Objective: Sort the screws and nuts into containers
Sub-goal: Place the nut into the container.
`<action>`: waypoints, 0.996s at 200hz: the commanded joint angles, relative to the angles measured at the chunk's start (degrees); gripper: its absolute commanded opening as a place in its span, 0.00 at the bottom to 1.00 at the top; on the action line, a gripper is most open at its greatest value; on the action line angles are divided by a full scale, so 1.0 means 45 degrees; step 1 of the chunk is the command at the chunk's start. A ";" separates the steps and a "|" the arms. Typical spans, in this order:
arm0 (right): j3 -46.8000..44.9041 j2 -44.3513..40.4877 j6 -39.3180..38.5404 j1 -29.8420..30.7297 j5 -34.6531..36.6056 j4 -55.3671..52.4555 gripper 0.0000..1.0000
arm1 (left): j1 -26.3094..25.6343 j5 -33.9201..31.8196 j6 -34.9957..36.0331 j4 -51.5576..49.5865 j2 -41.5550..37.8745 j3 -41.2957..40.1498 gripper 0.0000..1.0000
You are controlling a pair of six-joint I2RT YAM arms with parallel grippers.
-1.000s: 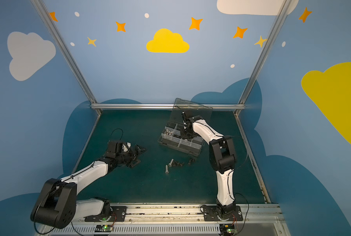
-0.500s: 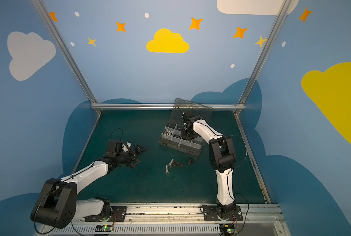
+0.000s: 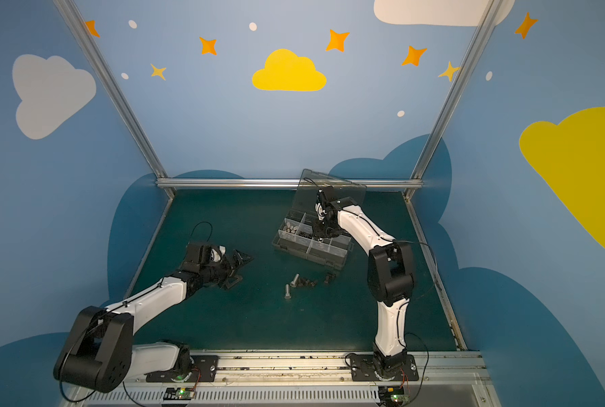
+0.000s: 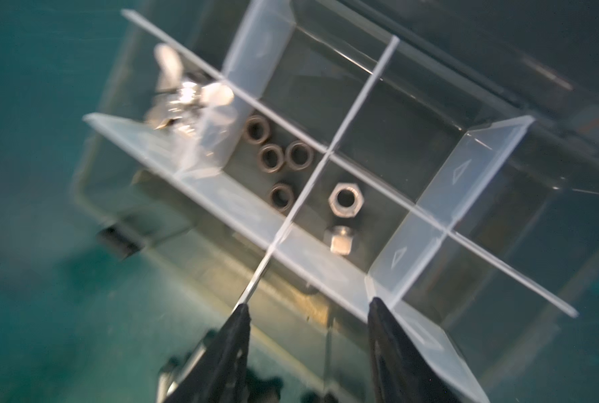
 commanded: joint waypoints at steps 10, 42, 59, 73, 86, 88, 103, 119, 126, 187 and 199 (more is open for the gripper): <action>-0.0986 -0.1459 -0.0036 0.0073 -0.1222 -0.0132 0.55 | -0.0026 -0.0008 0.0009 0.0138 0.0193 0.0084 1.00; -0.2367 -0.2574 0.0102 0.0279 -0.2117 0.0261 0.57 | -0.0026 -0.0009 -0.0012 0.0157 0.0180 0.0055 1.00; -0.2850 -0.2944 0.0058 0.0434 -0.2247 0.0263 0.58 | -0.0035 0.0026 -0.0012 0.0138 0.0180 0.0055 1.00; -0.3233 -0.3247 0.0048 0.0597 -0.2255 0.0252 0.58 | -0.0040 0.0000 -0.0021 0.0134 0.0136 0.0016 1.00; -0.3612 -0.3469 0.0089 0.0751 -0.2238 0.0236 0.59 | -0.0062 -0.0039 -0.0050 0.0138 0.0060 -0.0050 1.00; -0.3665 -0.3506 0.0096 0.0779 -0.2222 0.0238 0.59 | -0.0059 -0.0046 -0.0051 0.0138 0.0066 -0.0069 1.00; -0.4083 -0.3713 0.0176 0.0948 -0.2068 0.0241 0.59 | -0.0089 -0.0089 -0.0080 0.0138 0.0004 -0.0116 1.00; -0.4559 -0.3856 0.0304 0.1108 -0.1881 0.0289 0.59 | -0.0103 -0.0107 -0.0109 0.0157 0.0003 -0.0141 1.00; -0.4752 -0.3903 0.0350 0.1190 -0.1764 0.0306 0.59 | -0.0104 -0.0107 -0.0110 0.0176 0.0004 -0.0141 1.00; -0.6378 -0.3831 0.0686 0.1845 -0.1235 0.0870 0.60 | -0.0182 -0.0049 -0.0102 0.0196 0.0120 -0.0063 1.00; -0.6486 -0.3708 0.0647 0.2015 -0.1094 0.0890 0.60 | -0.0186 -0.0068 -0.0109 0.0191 0.0103 -0.0082 1.00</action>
